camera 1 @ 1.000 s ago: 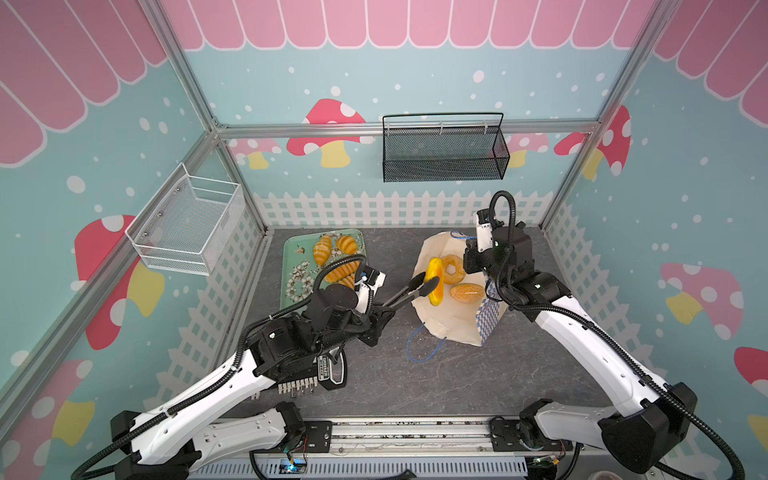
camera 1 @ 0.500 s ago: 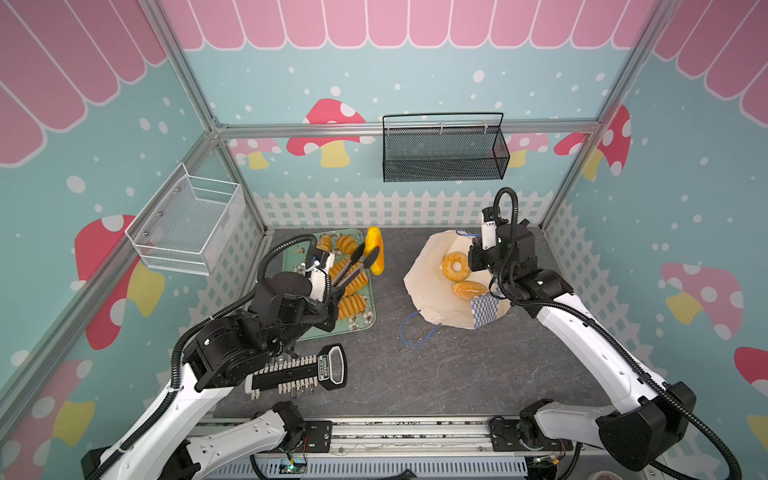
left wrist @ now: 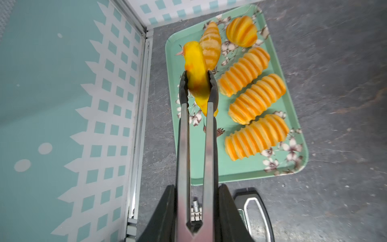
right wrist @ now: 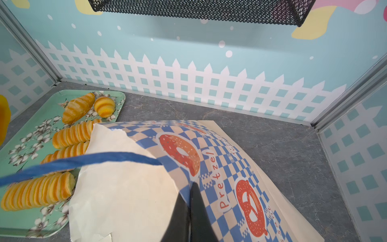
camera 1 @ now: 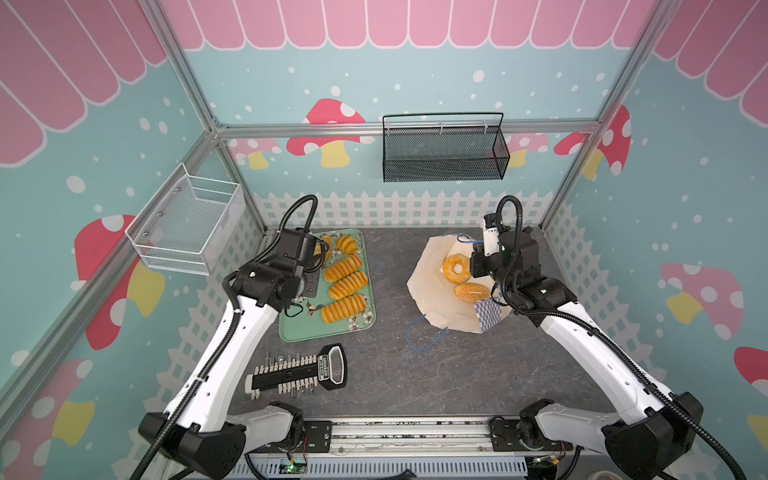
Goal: Take the fake bread out of the paper bag
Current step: 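Carry the small yellow bread over the green tray with the left gripper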
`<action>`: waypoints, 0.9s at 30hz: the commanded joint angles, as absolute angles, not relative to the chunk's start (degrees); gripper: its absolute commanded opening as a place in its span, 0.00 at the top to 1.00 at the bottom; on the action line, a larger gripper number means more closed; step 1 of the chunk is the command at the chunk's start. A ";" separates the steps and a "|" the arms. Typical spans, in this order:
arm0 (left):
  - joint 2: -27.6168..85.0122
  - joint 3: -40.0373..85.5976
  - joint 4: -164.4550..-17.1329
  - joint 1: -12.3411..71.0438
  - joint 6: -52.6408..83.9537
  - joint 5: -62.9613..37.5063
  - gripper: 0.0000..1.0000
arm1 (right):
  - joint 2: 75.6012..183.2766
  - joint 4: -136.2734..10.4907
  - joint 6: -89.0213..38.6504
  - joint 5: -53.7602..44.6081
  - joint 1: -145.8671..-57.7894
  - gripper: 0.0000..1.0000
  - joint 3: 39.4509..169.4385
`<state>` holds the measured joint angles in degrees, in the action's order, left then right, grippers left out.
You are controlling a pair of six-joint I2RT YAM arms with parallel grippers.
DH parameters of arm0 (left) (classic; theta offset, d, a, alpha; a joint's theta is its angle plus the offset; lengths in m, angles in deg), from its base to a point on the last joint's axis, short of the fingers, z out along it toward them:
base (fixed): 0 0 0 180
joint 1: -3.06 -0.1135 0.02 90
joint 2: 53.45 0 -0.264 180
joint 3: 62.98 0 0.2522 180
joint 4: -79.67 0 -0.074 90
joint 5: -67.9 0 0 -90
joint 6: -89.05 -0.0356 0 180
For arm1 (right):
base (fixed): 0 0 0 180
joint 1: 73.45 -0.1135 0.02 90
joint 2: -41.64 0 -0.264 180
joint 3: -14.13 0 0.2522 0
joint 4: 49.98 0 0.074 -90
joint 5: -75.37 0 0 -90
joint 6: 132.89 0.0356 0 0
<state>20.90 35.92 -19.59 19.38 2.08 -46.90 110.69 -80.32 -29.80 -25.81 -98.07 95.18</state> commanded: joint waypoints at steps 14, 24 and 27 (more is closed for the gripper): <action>54.29 57.63 -23.76 17.15 -6.34 -64.83 1.00 | 109.48 -77.71 -30.32 -24.47 -97.70 1.00 91.40; 63.14 64.27 -24.44 15.94 -9.61 -68.68 1.00 | 110.97 -74.52 -29.57 -22.68 -97.70 1.00 89.51; 64.76 65.33 -24.78 15.81 -9.56 -68.56 1.00 | 111.02 -74.04 -30.03 -23.10 -97.70 1.00 89.55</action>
